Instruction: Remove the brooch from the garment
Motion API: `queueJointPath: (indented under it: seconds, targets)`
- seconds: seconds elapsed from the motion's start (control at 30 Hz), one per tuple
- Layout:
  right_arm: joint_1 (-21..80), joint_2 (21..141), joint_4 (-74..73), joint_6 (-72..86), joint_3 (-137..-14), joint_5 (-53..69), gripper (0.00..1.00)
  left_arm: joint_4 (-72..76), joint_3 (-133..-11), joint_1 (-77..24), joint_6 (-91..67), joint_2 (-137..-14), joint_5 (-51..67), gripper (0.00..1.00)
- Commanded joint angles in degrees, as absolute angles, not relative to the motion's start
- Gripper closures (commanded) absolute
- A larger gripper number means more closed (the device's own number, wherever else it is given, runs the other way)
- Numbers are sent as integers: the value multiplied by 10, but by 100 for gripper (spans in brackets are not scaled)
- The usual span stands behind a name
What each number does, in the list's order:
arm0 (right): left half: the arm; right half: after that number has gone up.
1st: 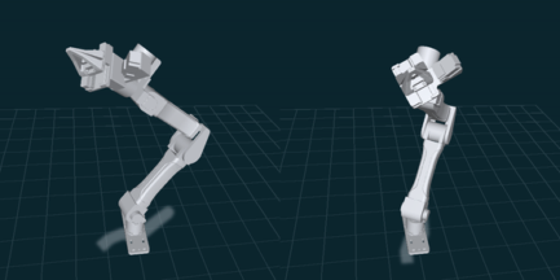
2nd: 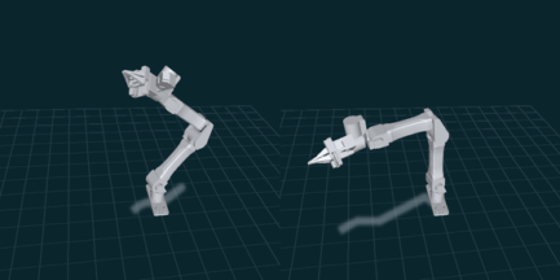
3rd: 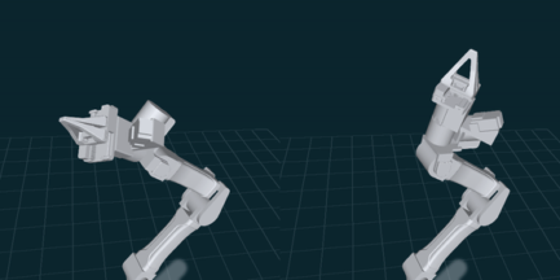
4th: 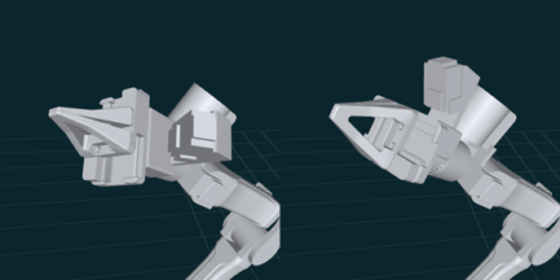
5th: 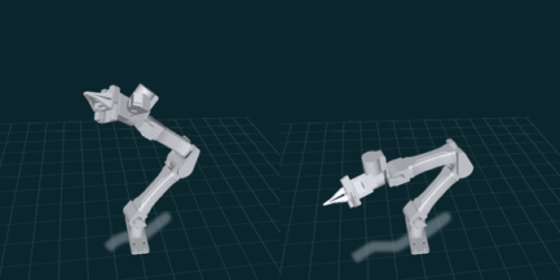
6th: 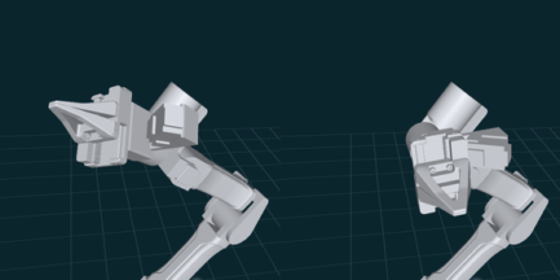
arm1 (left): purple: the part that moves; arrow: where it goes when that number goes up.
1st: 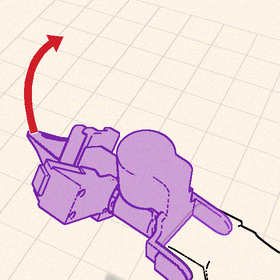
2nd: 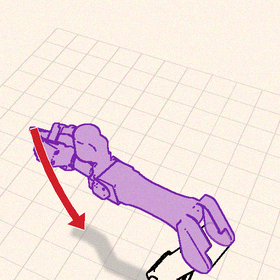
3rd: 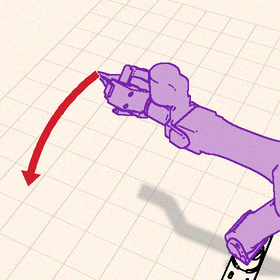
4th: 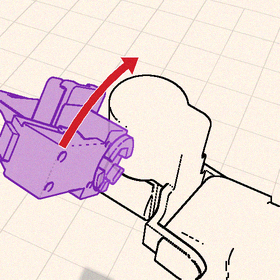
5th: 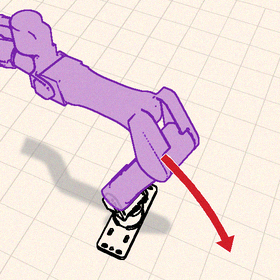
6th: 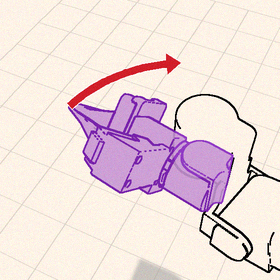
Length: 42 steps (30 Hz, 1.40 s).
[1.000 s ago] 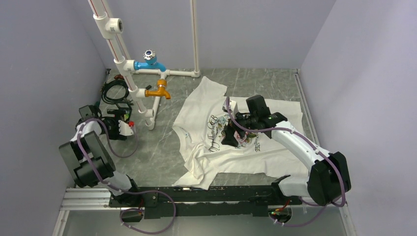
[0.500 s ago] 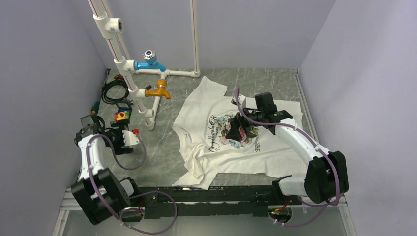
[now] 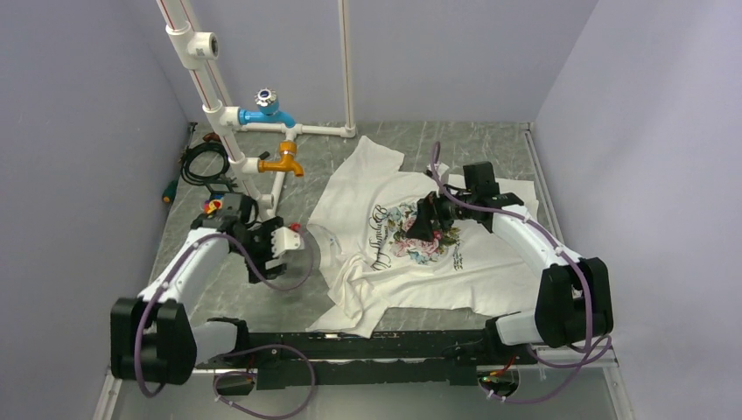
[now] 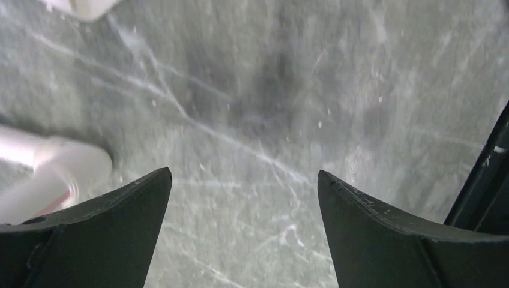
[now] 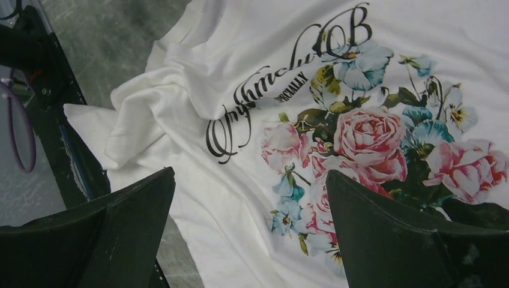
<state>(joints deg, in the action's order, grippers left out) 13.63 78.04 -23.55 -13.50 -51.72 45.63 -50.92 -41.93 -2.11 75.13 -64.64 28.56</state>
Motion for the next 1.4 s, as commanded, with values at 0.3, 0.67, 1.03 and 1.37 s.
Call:
queueJointPath:
  seconds: [0.3,0.67,1.03,1.37]
  targets:
    - [56,796,-258,-129,-559,432,0,-411,-569,-315,473,-796,138,9]
    - [-21,854,-356,-189,-611,361,1,-506,-851,-470,386,-1027,-61,10]
    - [-91,906,-424,-266,-647,285,3,-522,-835,-486,443,-1108,-216,16]
    - [-157,950,-422,-324,-634,216,5,-454,-815,-444,497,-1155,-240,22]
